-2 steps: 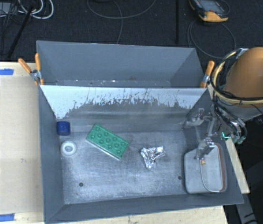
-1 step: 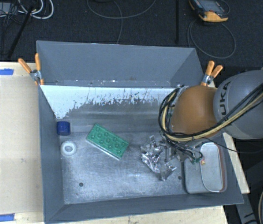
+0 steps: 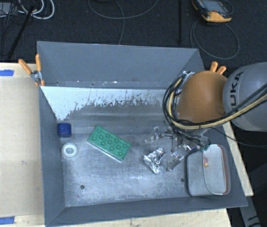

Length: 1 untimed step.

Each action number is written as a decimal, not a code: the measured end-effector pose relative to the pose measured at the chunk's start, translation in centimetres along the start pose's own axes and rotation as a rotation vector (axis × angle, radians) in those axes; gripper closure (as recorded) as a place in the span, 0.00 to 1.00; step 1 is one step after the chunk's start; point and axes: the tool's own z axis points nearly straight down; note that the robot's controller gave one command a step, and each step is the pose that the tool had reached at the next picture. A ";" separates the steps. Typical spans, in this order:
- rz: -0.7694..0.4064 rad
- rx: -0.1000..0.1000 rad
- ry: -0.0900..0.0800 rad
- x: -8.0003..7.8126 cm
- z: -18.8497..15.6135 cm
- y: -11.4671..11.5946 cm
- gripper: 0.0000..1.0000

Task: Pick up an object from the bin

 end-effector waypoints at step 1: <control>-0.037 -0.003 0.005 0.9 -1.3 0.8 0.00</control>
Offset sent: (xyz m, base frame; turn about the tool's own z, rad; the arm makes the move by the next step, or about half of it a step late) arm -0.0114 0.0011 0.0131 -0.0392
